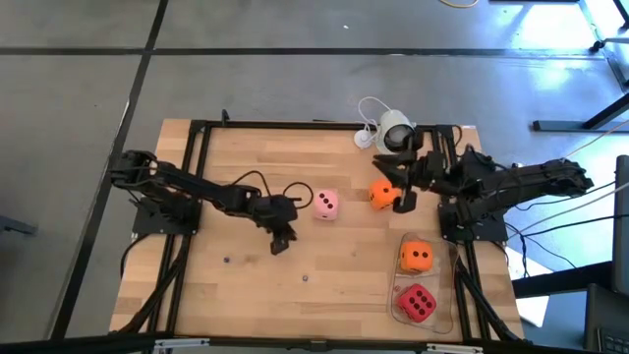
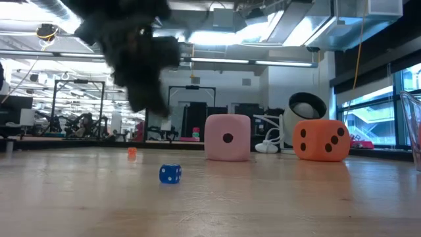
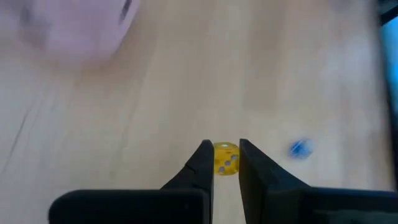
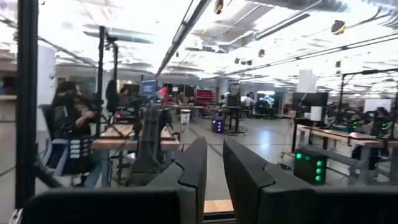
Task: Pick & Place Dice
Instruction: Put the small yellow die into the transparent container
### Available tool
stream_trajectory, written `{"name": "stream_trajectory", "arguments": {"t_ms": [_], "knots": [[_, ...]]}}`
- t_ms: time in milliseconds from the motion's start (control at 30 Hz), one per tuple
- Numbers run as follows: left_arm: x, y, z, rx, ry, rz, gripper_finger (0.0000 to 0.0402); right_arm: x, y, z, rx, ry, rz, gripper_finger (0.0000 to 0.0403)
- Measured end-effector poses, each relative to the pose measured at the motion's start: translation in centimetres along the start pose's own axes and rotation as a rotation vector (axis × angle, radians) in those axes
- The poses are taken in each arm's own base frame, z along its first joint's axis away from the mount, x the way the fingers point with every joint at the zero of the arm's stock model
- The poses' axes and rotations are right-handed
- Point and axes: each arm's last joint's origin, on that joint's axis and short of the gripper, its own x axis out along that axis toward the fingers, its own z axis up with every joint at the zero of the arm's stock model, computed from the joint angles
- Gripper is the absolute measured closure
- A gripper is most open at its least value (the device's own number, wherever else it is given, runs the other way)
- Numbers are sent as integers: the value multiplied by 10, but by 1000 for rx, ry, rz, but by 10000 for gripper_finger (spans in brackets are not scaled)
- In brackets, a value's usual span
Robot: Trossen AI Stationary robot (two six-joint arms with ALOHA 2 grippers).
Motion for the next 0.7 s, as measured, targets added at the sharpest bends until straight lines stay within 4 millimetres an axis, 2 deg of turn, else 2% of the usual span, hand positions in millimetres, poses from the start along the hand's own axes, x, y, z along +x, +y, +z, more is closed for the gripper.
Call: {"name": "stream_trajectory", "arguments": {"t_ms": [300,500,700], "knots": [[-10,-43,33,289,-404,-204,374,-4,-5,12,-6,-86,-29,348],[-18,-52,44,383,-615,-121,373,-4,-11,15,4,-119,-62,348],[-26,-58,53,441,-764,-139,373,-3,-16,14,-4,-118,-84,348]]}}
